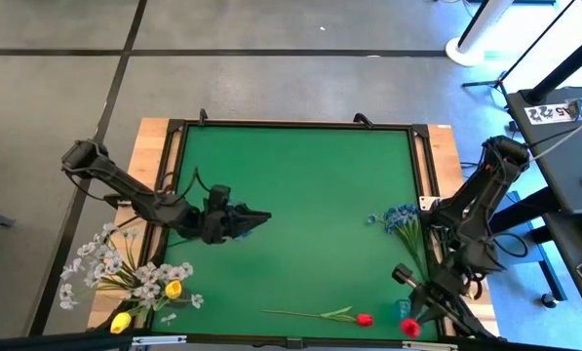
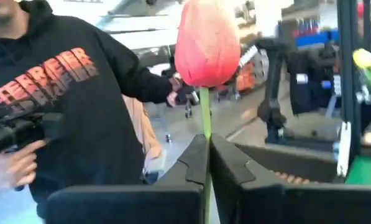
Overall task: Sort flowers into vase by color
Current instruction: Put the top red tulip into the blue vase, then put the right blue flowers into the blue vase
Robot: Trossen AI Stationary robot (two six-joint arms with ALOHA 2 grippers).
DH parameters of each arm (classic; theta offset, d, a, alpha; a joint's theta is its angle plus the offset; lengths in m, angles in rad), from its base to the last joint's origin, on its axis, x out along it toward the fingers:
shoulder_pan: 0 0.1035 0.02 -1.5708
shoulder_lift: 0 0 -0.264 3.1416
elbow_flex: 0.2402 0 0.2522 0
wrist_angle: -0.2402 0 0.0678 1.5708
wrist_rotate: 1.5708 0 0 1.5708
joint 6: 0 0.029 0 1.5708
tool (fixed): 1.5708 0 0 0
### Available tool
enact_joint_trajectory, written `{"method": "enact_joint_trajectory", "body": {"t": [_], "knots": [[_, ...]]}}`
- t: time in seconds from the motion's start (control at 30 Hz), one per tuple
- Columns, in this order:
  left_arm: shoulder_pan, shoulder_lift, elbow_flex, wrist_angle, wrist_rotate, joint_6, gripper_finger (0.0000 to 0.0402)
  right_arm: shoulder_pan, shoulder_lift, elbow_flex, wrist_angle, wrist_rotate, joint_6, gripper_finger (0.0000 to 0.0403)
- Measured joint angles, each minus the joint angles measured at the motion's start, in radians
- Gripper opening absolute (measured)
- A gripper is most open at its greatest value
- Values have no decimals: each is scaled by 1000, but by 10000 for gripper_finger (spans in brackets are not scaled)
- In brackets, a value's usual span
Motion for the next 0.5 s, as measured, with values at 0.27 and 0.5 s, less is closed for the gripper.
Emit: {"method": "enact_joint_trajectory", "body": {"t": [0.27, 0.5], "knots": [[6, 121, 134, -4, 5, 161, 199, -3, -5, 27, -249, 0, 250, 63], [4, 188, 265, -63, 7, 332, 188, -2, -9, 233, -790, -114, 432, 136]]}}
